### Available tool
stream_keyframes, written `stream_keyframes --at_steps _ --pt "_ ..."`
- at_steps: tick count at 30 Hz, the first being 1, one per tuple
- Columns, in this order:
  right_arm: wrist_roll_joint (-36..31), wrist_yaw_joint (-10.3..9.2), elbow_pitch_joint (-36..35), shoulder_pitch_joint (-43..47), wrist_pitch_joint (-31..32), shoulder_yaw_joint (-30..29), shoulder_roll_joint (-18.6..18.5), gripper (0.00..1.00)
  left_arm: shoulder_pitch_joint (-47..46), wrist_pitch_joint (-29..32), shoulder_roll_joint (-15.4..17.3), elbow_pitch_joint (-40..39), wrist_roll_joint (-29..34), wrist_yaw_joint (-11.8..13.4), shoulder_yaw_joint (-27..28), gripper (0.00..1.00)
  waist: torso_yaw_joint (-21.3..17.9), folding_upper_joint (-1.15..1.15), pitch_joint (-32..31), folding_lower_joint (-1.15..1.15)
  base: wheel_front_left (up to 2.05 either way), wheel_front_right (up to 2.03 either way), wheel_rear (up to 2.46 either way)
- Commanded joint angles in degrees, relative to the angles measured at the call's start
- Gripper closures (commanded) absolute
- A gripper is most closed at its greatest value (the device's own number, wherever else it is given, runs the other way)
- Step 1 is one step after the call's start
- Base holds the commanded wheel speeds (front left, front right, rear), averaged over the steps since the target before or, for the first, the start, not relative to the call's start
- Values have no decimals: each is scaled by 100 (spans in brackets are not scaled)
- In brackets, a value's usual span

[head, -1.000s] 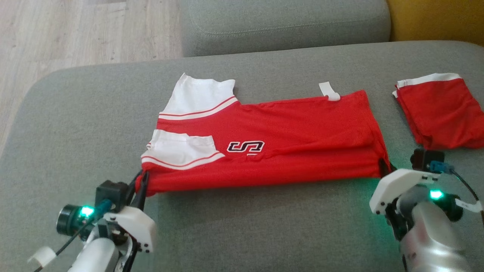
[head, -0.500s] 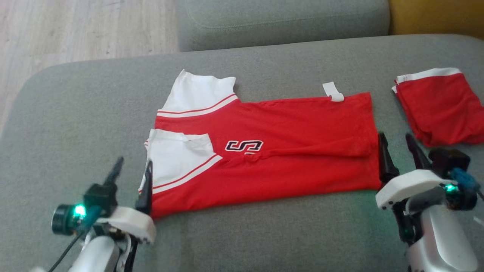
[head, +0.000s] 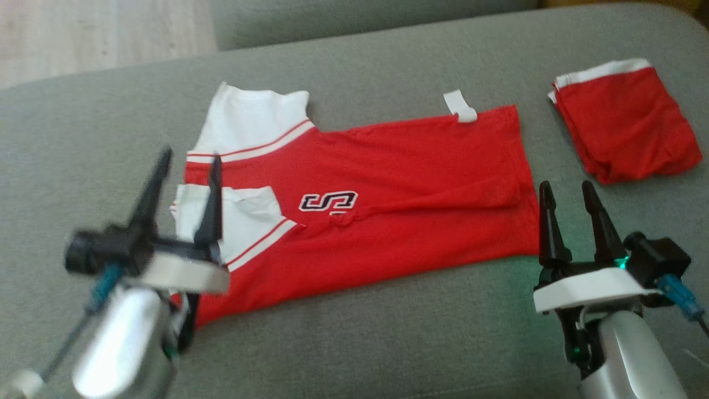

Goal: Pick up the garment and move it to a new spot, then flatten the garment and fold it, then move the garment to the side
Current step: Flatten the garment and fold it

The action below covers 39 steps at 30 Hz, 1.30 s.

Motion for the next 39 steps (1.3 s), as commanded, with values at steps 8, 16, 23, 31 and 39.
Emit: stream_keyframes --at_steps 8,16,23,31,39 --pt "236 37 -409 -517 -77 321 -26 0 -2096 1369 828 605 30 -725 62 0 -527 0 776 0 0 0 0" --pt "484 37 -697 -789 -79 634 -26 0 -3729 3226 1354 1975 -438 -1065 -387 0 -962 0 1533 0 0 0 0" --pt "637 37 -843 -961 -79 856 -26 0 -4301 3894 1849 2569 -973 -1076 -890 0 -1206 0 1911 0 0 0 0" --pt "741 37 -891 -964 -79 938 -26 0 -4506 3885 2000 3095 -1324 -1077 -1067 0 -1333 0 2041 0 0 0 0" --pt "671 37 -841 -967 -80 849 -26 0 -4495 4153 1906 3045 -1870 -1077 -1563 100 -1341 0 2058 0 0 0 0"
